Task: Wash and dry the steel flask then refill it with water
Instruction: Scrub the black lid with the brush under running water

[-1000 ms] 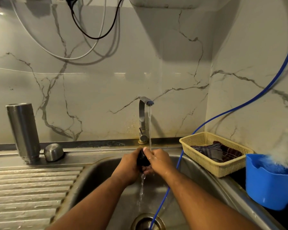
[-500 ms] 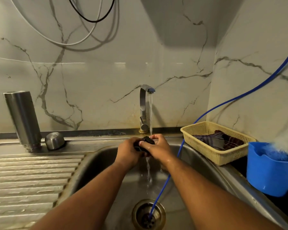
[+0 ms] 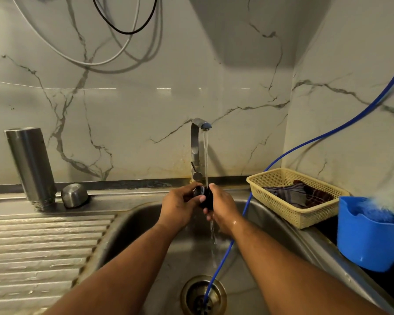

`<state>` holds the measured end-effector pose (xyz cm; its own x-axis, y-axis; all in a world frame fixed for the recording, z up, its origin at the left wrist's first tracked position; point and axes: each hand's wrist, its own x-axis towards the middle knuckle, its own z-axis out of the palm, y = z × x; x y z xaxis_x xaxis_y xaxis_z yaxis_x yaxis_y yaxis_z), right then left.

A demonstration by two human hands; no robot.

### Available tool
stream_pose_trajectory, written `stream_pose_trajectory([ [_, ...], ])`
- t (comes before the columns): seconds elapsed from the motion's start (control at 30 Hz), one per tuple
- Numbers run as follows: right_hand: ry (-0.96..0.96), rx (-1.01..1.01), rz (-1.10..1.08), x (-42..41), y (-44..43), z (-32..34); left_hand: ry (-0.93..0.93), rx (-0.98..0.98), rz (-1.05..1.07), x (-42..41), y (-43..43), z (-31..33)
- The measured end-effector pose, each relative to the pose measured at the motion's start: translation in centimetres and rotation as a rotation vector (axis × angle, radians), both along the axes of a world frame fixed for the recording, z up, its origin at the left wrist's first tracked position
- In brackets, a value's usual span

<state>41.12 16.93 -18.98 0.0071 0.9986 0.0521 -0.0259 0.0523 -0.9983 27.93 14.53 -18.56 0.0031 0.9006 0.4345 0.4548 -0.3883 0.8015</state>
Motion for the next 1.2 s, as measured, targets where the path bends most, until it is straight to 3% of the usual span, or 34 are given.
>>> stream_pose_trajectory([
  [0.13, -0.018, -0.029, 0.004, -0.2, 0.2, -0.2, 0.01, 0.015, 0.025, 0.1, 0.2, 0.1],
  [0.47, 0.157, -0.041, 0.203, -0.1, -0.5, 0.0, -0.009, 0.037, 0.108, -0.1, 0.7, -0.1],
  [0.77, 0.068, -0.071, 0.03, -0.2, 0.1, -0.1, 0.061, 0.03, 0.074, 0.1, 0.7, 0.6],
  [1.0, 0.127, -0.049, 0.229, 0.8, -0.9, -0.2, 0.03, -0.009, 0.059, -1.4, 0.8, 0.8],
  [1.2, -0.131, 0.005, 0.101, 1.6, -0.5, -0.9, -0.054, -0.054, 0.175, -2.1, 2.1, 1.1],
])
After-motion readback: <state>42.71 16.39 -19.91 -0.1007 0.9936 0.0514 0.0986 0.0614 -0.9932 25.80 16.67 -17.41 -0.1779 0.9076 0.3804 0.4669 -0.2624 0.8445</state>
